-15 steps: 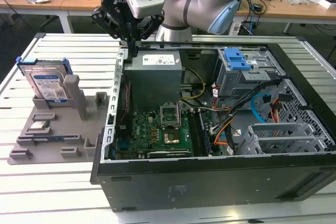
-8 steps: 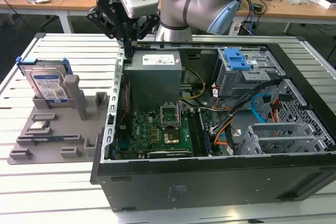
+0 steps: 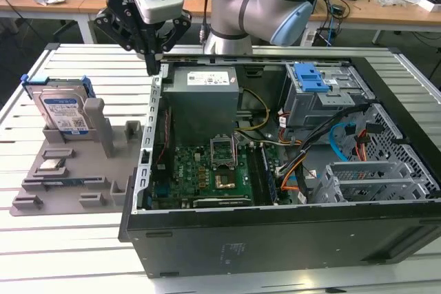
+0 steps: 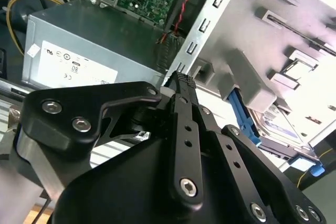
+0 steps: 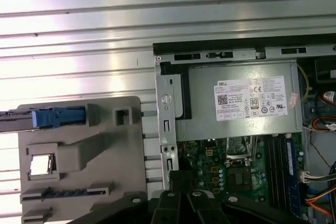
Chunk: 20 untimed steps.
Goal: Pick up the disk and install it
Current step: 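Reach for the disk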
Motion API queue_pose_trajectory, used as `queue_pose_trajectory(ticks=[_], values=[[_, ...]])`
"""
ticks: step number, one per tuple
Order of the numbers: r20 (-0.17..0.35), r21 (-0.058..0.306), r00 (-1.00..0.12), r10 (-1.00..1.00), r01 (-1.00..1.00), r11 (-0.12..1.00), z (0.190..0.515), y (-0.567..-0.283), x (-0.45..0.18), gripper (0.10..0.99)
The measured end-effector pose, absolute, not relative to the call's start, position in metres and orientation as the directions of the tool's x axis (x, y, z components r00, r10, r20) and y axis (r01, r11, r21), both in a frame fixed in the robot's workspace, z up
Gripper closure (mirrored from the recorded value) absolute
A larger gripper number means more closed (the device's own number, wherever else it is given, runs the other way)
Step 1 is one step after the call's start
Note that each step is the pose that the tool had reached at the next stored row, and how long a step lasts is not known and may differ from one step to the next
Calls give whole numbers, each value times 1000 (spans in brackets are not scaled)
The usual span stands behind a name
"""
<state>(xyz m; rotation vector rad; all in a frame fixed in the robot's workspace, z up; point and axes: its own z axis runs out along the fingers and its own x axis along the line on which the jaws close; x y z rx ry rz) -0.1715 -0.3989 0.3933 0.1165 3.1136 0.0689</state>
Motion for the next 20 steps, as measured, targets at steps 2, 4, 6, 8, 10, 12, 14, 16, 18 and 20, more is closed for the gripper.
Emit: queue_pose_trajectory(ticks=[2, 4, 6, 8, 10, 12, 14, 16, 18, 20], values=[[-23, 45, -997, 75, 74, 996, 393, -399, -180, 980], [-23, 45, -997, 75, 74, 996, 393, -399, -187, 980], [-23, 45, -997, 75, 74, 996, 393, -399, -196, 980], [-23, 45, -997, 75, 74, 996, 393, -399, -201, 980], [-23, 45, -997, 75, 74, 996, 393, -399, -207, 980], [-23, 45, -997, 75, 74, 996, 393, -399, -211, 980], [-23, 45, -997, 75, 74, 996, 393, -399, -216, 980], [-23, 45, -997, 75, 74, 996, 393, -399, -220, 980], [-23, 45, -997, 75, 74, 996, 393, -399, -225, 980], [-23, 45, -997, 75, 74, 996, 393, -399, -231, 980]])
